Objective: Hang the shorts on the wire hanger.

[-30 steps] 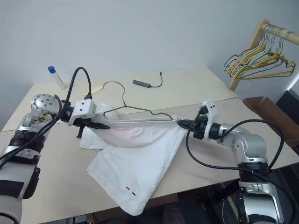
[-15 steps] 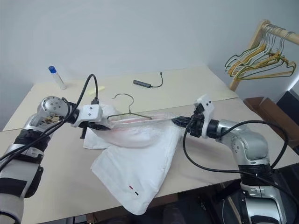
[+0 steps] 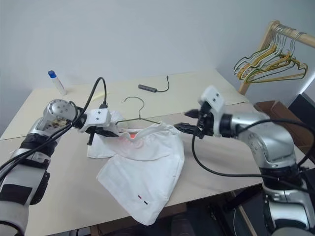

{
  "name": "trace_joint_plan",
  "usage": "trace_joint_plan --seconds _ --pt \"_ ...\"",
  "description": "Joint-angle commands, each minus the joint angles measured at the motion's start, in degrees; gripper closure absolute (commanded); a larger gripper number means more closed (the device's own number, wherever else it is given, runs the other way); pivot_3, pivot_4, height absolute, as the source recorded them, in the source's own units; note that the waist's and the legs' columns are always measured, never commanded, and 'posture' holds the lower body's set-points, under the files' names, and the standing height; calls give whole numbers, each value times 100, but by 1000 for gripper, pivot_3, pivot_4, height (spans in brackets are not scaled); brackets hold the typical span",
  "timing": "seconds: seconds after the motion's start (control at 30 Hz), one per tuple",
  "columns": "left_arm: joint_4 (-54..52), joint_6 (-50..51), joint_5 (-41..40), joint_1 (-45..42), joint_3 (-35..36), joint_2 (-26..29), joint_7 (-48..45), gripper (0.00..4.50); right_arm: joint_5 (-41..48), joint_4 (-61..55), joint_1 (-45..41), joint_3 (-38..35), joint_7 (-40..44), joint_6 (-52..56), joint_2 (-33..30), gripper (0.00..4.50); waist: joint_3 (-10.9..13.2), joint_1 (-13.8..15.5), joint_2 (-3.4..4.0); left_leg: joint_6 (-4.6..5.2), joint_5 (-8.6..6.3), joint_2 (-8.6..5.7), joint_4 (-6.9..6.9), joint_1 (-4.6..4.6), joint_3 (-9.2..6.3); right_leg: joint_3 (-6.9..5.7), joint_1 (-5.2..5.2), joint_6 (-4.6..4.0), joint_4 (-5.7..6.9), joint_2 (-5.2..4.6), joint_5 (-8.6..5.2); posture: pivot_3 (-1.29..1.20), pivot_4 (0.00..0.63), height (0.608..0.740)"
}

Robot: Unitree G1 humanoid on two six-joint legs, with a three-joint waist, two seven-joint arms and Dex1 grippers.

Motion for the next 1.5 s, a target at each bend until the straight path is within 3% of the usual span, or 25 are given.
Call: trace_joint_plan --seconds 0.03,0.17,0.33,0.4,0.7,0.77,0.97,1.2,1.37,1.5 --pt "-25 24 -139 -276 184 -71 -17 4448 -622 249 -630 1029 359 175 -97 690 -1 -28 -2 0 0 1 0 -1 -2 -3 1 1 -2 0 0 -224 0 740" --pt "-77 34 -183 -264 219 -138 -34 4448 -1744 1272 -1261 2160 474 -294 103 690 -1 -98 -2 2 -1 -3 0 -8 2 2 -8 1 1 -5 0 -215 0 740" --pt "-227 66 -243 -178 264 -107 -69 4448 -2217 2241 -1590 2346 674 -747 534 858 -2 -191 -2 -12 8 -5 19 -84 -2 4 -89 -1 41 -12 1 -203 0 740" --pt "-284 82 -264 -151 277 -88 -94 4448 -2322 2328 -1630 2329 820 -903 600 1223 -2 -214 -2 -13 10 -5 19 -88 -4 4 -91 -2 46 -11 1 -201 0 740" --pt "-290 -47 -336 -190 311 -175 -128 4448 -2415 2246 -1551 2121 1205 -1094 786 4350 -2 -234 -2 -15 10 -7 20 -84 -4 4 -89 -1 42 -13 2 -208 0 740" --pt "-257 -115 -493 -202 438 -271 -126 4448 -2318 2076 -1397 1986 1291 -1013 713 4481 -2 -236 -2 -15 10 -7 20 -84 -4 4 -88 -1 42 -13 2 -209 0 740" --pt "-278 442 -1291 -295 1085 -470 -391 2584 -1918 1295 -605 1257 1307 -354 275 4500 -2 -206 -2 -13 9 -11 25 -93 -13 -4 -88 0 41 -23 2 -218 0 740" --pt "-265 696 -1911 -301 2141 -774 1104 333 -1070 253 928 -566 659 1251 -185 4500 -5 -188 -5 -12 9 -14 30 -90 -19 -7 -82 1 36 -34 2 -250 0 740" --pt "-1139 1380 -2429 -154 2412 -959 1361 333 -627 -300 1839 -2035 128 2402 -298 4500 -6 -215 -4 -12 9 -20 26 -86 -16 -5 -79 1 37 -42 2 -282 0 740" --pt "-2582 2908 -3376 25 2617 -1349 1934 333 -528 -508 2040 -3187 -388 3651 -136 4500 -9 -226 -1 -12 9 -20 27 -87 -16 -2 -74 3 37 -45 3 -304 0 740"
